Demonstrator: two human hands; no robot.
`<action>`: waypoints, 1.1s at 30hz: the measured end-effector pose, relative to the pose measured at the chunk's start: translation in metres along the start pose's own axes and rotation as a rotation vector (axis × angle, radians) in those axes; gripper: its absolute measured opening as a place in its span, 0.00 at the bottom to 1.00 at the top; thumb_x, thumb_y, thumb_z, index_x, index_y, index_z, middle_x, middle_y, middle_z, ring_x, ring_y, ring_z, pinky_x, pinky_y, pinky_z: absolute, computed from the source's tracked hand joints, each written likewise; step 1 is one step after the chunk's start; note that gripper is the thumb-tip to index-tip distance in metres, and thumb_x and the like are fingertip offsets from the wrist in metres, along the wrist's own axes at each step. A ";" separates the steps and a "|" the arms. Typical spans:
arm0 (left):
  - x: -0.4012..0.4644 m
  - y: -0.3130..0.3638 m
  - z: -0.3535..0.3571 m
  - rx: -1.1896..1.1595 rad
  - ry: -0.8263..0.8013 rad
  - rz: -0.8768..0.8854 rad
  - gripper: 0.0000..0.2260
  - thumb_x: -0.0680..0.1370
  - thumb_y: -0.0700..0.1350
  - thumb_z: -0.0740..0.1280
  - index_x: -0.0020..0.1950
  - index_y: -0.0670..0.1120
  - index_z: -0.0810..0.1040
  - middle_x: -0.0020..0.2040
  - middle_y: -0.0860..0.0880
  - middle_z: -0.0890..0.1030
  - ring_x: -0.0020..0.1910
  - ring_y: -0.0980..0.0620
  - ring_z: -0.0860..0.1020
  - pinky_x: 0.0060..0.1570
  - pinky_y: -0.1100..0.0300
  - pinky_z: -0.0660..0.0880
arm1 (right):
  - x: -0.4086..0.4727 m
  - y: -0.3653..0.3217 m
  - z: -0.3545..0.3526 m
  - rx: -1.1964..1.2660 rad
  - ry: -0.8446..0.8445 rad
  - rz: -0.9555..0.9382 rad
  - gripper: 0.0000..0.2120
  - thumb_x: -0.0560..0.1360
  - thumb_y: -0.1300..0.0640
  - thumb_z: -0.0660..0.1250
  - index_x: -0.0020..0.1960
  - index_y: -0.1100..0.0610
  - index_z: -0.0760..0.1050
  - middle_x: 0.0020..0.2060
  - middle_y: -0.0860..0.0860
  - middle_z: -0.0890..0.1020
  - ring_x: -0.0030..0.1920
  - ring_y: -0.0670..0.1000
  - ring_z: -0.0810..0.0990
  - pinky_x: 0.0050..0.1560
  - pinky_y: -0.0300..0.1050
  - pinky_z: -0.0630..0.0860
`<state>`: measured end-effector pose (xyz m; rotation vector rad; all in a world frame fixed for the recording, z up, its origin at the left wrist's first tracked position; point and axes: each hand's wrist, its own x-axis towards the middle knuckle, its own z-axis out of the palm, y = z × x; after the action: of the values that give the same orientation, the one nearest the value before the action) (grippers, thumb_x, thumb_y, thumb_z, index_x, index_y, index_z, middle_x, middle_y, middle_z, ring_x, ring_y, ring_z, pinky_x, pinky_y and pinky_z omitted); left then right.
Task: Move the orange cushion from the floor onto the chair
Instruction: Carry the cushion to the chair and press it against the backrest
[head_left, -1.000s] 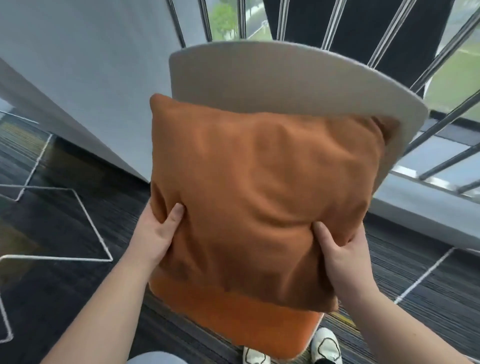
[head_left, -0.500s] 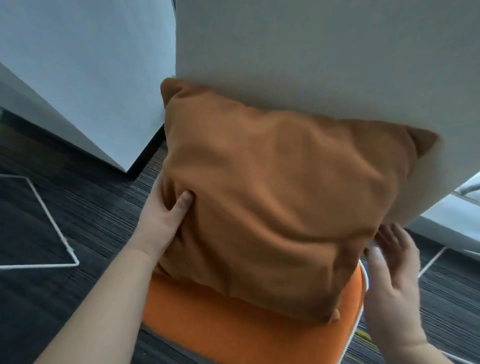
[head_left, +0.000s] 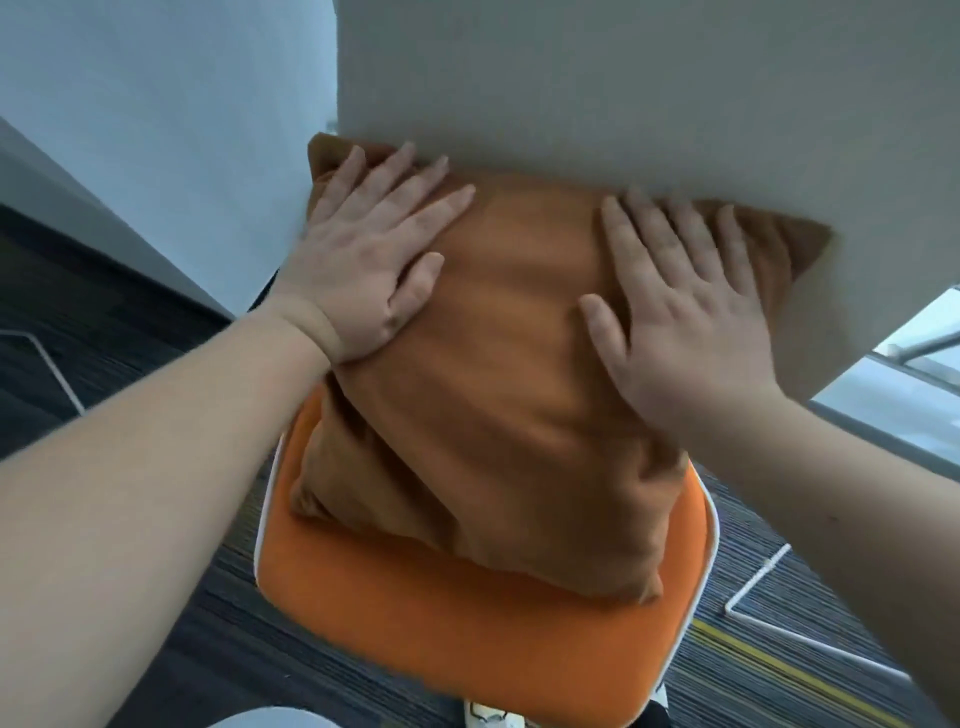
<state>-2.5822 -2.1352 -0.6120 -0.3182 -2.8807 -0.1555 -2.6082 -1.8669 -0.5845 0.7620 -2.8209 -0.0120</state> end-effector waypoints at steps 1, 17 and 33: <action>0.000 -0.007 0.000 0.035 -0.002 -0.025 0.24 0.81 0.52 0.52 0.78 0.51 0.62 0.78 0.42 0.66 0.78 0.39 0.60 0.77 0.43 0.45 | -0.006 0.015 0.005 -0.016 0.001 0.018 0.31 0.79 0.42 0.50 0.78 0.53 0.54 0.77 0.52 0.61 0.78 0.55 0.56 0.76 0.56 0.46; -0.144 0.093 0.070 -0.310 0.258 -0.438 0.34 0.79 0.52 0.56 0.78 0.36 0.49 0.79 0.40 0.52 0.81 0.53 0.43 0.78 0.50 0.46 | -0.143 -0.090 0.032 0.396 0.136 -0.152 0.34 0.75 0.51 0.65 0.76 0.59 0.56 0.75 0.54 0.60 0.78 0.56 0.55 0.74 0.63 0.54; -0.239 0.073 0.126 -0.293 0.043 -0.702 0.29 0.83 0.55 0.42 0.79 0.40 0.45 0.80 0.43 0.52 0.79 0.44 0.54 0.77 0.57 0.42 | -0.227 0.030 0.098 0.103 -0.262 0.262 0.38 0.78 0.36 0.42 0.77 0.63 0.47 0.77 0.58 0.52 0.78 0.47 0.39 0.76 0.54 0.46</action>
<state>-2.3670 -2.0960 -0.7867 0.6531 -2.7888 -0.6905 -2.4533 -1.7326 -0.7255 0.4318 -3.1718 0.0826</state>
